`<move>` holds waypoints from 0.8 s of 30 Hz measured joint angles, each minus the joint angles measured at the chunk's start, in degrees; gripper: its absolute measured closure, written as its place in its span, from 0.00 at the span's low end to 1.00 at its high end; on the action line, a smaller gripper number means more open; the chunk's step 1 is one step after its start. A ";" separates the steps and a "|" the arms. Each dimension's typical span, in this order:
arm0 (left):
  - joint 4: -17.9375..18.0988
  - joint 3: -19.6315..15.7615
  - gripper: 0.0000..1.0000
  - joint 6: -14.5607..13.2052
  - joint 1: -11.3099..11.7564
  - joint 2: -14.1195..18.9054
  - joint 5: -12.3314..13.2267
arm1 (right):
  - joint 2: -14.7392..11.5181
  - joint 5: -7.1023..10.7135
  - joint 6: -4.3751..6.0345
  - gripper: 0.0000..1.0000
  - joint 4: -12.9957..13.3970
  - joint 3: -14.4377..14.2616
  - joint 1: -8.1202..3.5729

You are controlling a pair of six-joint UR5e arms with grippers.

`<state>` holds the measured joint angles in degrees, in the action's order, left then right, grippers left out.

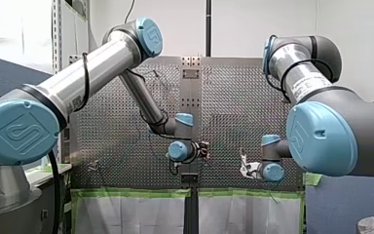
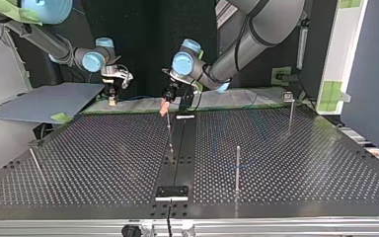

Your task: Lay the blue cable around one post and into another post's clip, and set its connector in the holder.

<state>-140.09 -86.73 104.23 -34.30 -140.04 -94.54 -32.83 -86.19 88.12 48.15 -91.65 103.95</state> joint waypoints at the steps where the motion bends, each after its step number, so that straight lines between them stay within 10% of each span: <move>1: 0.00 0.00 0.00 0.00 0.00 0.00 -0.01 | -0.01 -0.03 0.09 1.00 -0.02 0.00 -0.08; 24: -0.89 0.00 0.00 -0.77 0.20 0.00 -2.61 | -2.23 -3.76 0.46 1.00 -1.23 -1.61 -2.65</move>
<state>-140.99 -86.73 103.47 -34.10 -140.04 -97.15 -35.06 -89.95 88.59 46.92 -93.26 101.30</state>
